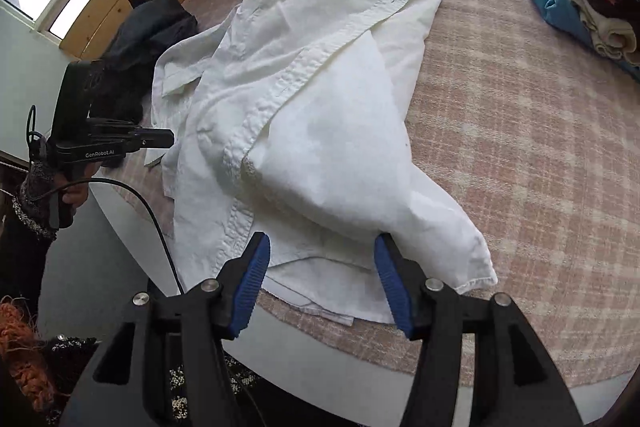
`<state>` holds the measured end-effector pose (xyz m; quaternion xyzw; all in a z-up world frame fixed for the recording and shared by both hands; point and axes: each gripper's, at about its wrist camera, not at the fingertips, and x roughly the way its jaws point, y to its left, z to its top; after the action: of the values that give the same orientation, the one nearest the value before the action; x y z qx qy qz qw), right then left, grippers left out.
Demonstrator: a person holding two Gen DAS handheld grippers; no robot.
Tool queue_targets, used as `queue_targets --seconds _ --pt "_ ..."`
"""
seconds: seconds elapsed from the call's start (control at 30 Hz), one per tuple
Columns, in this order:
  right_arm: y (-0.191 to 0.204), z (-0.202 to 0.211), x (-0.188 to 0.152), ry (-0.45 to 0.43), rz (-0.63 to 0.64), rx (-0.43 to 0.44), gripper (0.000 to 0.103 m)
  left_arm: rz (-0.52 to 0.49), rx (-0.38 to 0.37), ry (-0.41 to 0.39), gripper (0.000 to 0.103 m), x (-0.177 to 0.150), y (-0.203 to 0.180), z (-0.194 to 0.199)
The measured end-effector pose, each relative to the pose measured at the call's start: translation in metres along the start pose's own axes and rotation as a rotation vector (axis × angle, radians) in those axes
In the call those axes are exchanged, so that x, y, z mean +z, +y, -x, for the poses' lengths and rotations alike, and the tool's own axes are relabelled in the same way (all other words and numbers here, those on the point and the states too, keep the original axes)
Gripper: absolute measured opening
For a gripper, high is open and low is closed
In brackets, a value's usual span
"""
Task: Fold clothes
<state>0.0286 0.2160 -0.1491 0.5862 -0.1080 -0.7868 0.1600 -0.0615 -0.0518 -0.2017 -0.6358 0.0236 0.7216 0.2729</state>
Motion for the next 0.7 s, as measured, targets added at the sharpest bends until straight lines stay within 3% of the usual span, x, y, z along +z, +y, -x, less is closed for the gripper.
queue_targets --seconds 0.13,0.2,0.23,0.3,0.4,0.43,0.47,0.53,0.7 --pt "-0.036 0.014 -0.008 -0.006 -0.034 -0.051 0.054 0.062 -0.060 -0.040 0.003 -0.024 0.004 0.017" --pt "-0.046 0.005 -0.011 0.032 -0.036 -0.022 0.054 0.040 -0.127 -0.040 0.014 -0.034 -0.013 0.017" --pt "-0.047 -0.001 -0.012 0.052 -0.031 0.001 0.054 0.016 -0.146 -0.025 0.027 -0.037 -0.025 0.011" --pt "-0.042 -0.014 -0.014 0.071 -0.005 0.001 0.054 -0.037 -0.167 0.014 0.031 -0.040 -0.051 -0.004" --pt "-0.032 -0.021 -0.018 0.074 0.035 0.011 0.054 -0.061 -0.213 0.059 0.029 -0.038 -0.075 -0.027" --pt "-0.029 -0.022 -0.019 0.073 0.045 0.021 0.052 -0.066 -0.216 0.062 0.026 -0.038 -0.079 -0.029" --pt "-0.028 -0.019 -0.020 0.072 0.051 0.037 0.048 -0.072 -0.212 0.059 0.014 -0.037 -0.081 -0.027" --pt "-0.027 -0.013 -0.021 0.069 0.059 0.070 0.009 -0.083 -0.205 0.054 0.000 -0.037 -0.086 -0.024" --pt "-0.023 0.017 -0.020 0.031 0.029 0.227 0.007 -0.099 -0.184 0.005 0.000 -0.035 -0.093 0.003"
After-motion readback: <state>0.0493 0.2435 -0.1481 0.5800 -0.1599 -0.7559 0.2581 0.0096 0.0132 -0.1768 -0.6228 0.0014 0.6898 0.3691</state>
